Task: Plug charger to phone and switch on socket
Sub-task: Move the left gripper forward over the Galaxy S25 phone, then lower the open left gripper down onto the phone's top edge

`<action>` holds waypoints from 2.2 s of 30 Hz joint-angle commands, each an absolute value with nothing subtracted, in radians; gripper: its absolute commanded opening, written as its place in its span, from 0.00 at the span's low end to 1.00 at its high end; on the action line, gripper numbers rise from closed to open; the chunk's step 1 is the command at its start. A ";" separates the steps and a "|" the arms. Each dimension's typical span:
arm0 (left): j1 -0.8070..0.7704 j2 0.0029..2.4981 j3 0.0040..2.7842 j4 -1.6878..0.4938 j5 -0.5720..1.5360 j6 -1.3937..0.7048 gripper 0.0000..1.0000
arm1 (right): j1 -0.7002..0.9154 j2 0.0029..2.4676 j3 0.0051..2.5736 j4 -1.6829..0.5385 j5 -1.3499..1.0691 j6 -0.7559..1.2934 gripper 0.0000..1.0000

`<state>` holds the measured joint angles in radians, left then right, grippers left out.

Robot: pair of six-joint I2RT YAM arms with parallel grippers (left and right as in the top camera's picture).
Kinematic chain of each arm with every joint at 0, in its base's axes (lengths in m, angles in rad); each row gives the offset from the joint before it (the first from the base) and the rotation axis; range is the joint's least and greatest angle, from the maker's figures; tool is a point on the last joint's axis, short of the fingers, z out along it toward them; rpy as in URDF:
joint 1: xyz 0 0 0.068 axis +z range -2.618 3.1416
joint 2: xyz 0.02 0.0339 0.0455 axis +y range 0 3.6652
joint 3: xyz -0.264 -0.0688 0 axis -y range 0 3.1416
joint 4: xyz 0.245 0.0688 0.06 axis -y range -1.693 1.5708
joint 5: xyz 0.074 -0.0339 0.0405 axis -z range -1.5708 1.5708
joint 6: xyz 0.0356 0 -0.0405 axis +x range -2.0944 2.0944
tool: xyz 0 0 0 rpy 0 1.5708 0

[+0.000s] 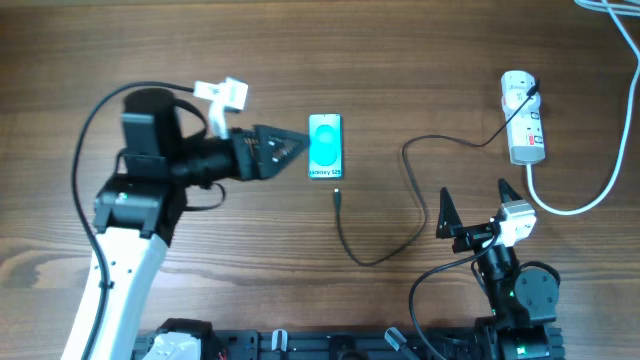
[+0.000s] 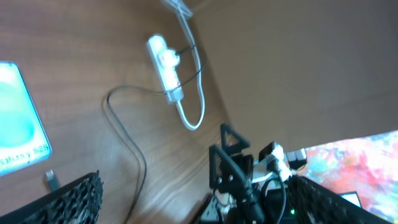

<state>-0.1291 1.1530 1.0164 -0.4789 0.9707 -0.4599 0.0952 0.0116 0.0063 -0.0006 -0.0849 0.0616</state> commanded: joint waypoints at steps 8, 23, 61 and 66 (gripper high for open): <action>-0.422 1.398 1.583 -1.101 0.321 -0.396 0.99 | 0.094 0.004 0.005 0.002 -0.076 0.053 1.00; -0.645 2.042 2.126 -1.577 0.003 -0.403 1.00 | 0.094 0.004 0.005 0.002 -0.076 0.053 1.00; -0.694 2.290 2.125 -1.351 0.002 -0.667 1.00 | 0.094 0.004 0.005 0.002 -0.076 0.053 1.00; -0.694 2.291 2.124 -1.338 0.002 -0.667 1.00 | 0.094 0.004 0.005 0.002 -0.076 0.052 1.00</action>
<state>-0.6930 2.2745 2.1105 -1.3464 0.0196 -0.6498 0.0952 0.0116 0.0063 -0.0002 -0.0849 0.0616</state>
